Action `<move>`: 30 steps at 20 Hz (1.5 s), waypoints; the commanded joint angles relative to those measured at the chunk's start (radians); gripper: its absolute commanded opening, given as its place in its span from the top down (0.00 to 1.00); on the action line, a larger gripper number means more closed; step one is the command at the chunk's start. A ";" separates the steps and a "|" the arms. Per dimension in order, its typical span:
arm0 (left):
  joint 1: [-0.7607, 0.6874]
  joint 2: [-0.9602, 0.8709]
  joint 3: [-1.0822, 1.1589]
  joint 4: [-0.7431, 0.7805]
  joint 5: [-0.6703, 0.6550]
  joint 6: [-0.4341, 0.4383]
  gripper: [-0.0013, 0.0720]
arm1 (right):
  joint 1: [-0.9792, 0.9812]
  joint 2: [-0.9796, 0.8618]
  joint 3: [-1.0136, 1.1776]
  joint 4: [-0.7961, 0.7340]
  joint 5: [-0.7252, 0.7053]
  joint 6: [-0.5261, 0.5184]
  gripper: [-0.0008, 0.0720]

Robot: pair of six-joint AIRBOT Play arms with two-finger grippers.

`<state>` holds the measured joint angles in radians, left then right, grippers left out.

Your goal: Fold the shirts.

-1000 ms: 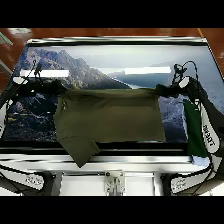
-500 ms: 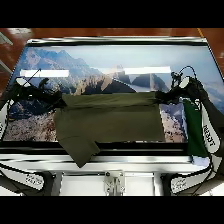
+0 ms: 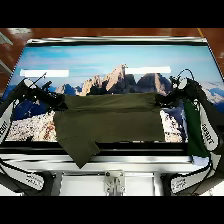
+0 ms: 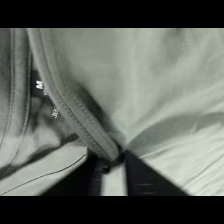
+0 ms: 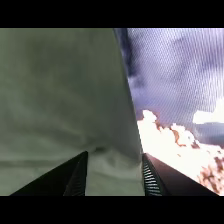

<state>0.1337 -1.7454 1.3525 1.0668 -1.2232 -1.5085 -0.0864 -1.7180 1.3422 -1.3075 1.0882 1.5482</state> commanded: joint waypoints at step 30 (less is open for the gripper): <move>0.318 0.541 -1.001 -0.228 0.087 0.288 0.29 | -0.467 0.291 -0.055 0.095 0.464 -0.188 0.13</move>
<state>0.4515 -1.1839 0.3641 0.8841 -1.2007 -1.2552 -0.5522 -1.4269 1.2881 -1.2133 1.5536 1.3537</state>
